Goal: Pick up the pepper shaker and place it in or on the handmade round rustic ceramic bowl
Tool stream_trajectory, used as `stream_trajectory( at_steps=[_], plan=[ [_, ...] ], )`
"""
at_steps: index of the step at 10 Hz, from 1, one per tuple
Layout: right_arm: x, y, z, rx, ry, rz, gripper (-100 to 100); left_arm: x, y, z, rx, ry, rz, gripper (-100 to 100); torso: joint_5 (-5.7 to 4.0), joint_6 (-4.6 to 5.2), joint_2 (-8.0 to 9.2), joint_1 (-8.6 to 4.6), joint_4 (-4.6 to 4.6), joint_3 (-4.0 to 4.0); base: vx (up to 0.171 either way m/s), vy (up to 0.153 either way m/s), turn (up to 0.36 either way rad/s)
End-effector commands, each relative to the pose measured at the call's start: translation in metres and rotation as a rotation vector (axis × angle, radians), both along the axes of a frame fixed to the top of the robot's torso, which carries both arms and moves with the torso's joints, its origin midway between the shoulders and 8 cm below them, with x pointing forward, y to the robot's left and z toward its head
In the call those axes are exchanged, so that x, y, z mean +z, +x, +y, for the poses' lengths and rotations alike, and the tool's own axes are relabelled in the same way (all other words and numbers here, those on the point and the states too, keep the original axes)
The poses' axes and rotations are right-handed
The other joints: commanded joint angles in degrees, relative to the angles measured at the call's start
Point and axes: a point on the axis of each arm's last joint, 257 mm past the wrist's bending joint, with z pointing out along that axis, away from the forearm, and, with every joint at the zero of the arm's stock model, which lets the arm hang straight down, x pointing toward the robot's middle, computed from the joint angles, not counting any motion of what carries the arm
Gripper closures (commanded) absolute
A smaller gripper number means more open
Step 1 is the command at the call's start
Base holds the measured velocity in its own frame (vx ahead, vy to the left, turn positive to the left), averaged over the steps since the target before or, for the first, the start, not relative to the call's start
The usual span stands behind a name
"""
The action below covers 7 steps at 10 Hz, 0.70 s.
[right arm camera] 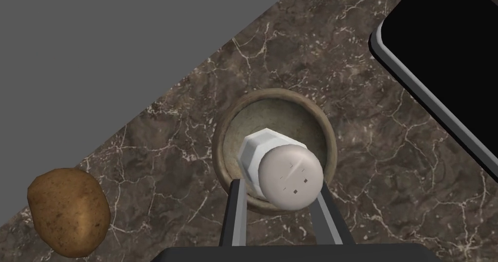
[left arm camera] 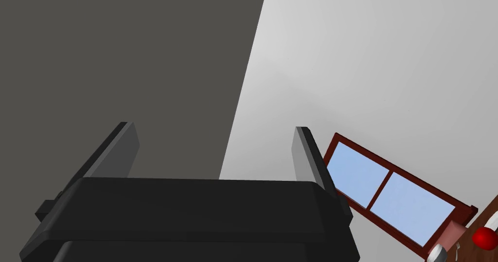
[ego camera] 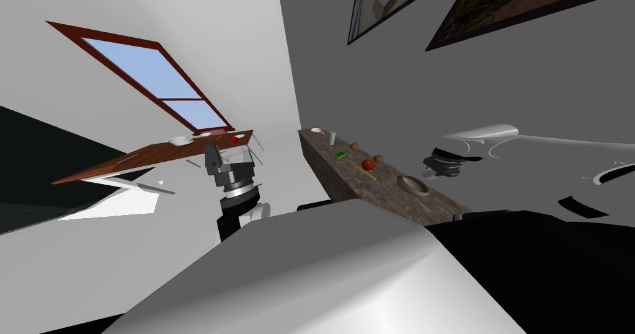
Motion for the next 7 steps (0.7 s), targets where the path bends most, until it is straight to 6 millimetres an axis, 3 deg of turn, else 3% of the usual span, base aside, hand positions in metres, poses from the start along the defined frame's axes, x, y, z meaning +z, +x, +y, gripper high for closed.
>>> stream_trajectory(
  at_steps=[1, 2, 6, 7],
  plan=[
    [0.0000, 0.0000, 0.0000, 0.000, 0.000, 0.000, 100, 0.0000, 0.0000, 0.0000, 0.000, 0.000, 0.000, 0, 0.00, 0.00, 0.00, 0.00, 0.00, 0.00, -0.006, -0.038, 0.001],
    [0.0000, -0.0004, -0.0003, -0.001, -0.001, -0.001, -100, 0.0000, 0.0000, 0.0000, 0.000, 0.000, 0.000, 0, 0.04, -0.03, -0.04, 0.23, 0.00, -0.02, -0.002, -0.009, -0.001],
    [-0.0001, -0.0005, -0.0003, -0.001, -0.001, 0.000, -100, 0.0000, 0.0000, 0.0000, 0.000, 0.000, 0.000, 0, 0.12, -0.04, -0.09, 0.48, -0.01, -0.05, 0.000, 0.000, 0.000],
    [-0.0001, -0.0005, -0.0003, -0.001, -0.001, 0.000, 0, 0.0000, 0.0000, 0.0000, 0.000, 0.000, 0.000, 0, 0.12, -0.04, -0.09, 0.49, -0.01, -0.05, 0.000, 0.000, 0.000]
  ],
)
